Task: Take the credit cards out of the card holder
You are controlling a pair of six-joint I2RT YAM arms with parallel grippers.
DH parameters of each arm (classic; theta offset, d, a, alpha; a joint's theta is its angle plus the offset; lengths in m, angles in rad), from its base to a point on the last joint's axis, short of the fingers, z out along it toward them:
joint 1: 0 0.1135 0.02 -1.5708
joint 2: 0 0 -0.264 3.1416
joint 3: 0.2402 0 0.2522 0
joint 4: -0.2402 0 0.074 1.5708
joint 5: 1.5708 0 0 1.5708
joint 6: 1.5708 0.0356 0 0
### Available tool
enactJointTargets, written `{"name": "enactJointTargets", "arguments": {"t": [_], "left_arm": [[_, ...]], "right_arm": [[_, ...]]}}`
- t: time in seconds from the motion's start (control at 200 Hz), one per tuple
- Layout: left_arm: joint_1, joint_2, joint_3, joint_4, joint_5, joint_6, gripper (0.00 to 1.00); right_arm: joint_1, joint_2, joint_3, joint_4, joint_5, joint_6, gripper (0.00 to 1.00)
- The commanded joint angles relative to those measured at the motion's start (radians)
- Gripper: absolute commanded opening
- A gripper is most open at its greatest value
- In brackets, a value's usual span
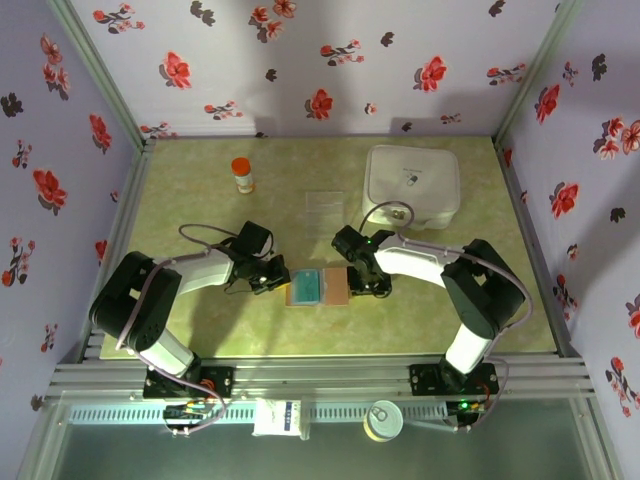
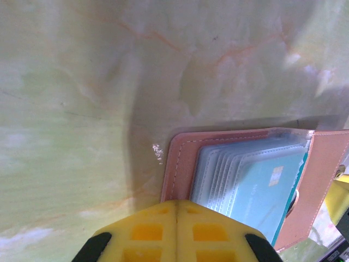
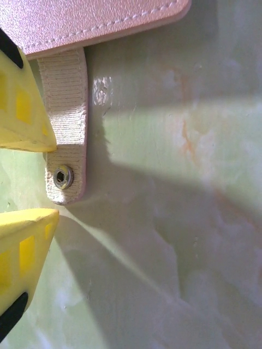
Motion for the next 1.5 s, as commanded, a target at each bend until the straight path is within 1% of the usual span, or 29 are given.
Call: {"name": "enactJointTargets", "arguments": {"t": [0.0,0.18,0.3,0.38,0.5,0.595,0.76,0.885,1.045,1.17,1.28,1.5], "left_arm": [[0.015,0.007,0.011,-0.068,-0.028,0.026,0.00],[0.019,-0.025,0.080,-0.125,-0.020,0.046,0.00],[0.024,-0.063,0.116,-0.162,0.001,0.059,0.05],[0.026,-0.090,0.141,-0.200,0.003,0.070,0.07],[0.024,-0.119,0.165,-0.230,0.001,0.070,0.07],[0.012,-0.122,0.171,-0.231,0.001,0.063,0.07],[-0.022,-0.088,0.170,-0.214,0.002,0.050,0.06],[-0.050,-0.067,0.162,-0.183,0.002,0.034,0.05],[-0.071,-0.038,0.153,-0.151,0.001,0.019,0.05],[-0.096,-0.006,0.159,-0.131,0.002,0.011,0.04],[-0.112,0.017,0.164,-0.117,0.001,0.007,0.04],[-0.115,0.037,0.155,-0.109,-0.004,0.010,0.03]], "right_arm": [[-0.007,0.026,-0.006,-0.034,0.019,-0.001,0.35],[-0.006,-0.039,0.025,-0.085,0.024,0.001,0.38],[-0.006,-0.095,0.037,-0.111,0.014,0.010,0.44],[-0.005,-0.132,0.054,-0.135,0.009,0.017,0.45],[-0.003,-0.184,0.103,-0.187,0.016,0.015,0.46],[-0.001,-0.211,0.141,-0.185,-0.006,0.014,0.45],[0.016,-0.213,0.165,-0.065,-0.130,0.031,0.45],[0.043,-0.169,0.165,0.057,-0.239,0.053,0.45],[0.074,-0.103,0.157,0.197,-0.321,0.081,0.44],[0.073,-0.055,0.133,0.266,-0.340,0.097,0.42],[0.068,-0.030,0.106,0.308,-0.350,0.086,0.43],[0.041,-0.004,0.029,0.418,-0.396,0.100,0.41]]}}
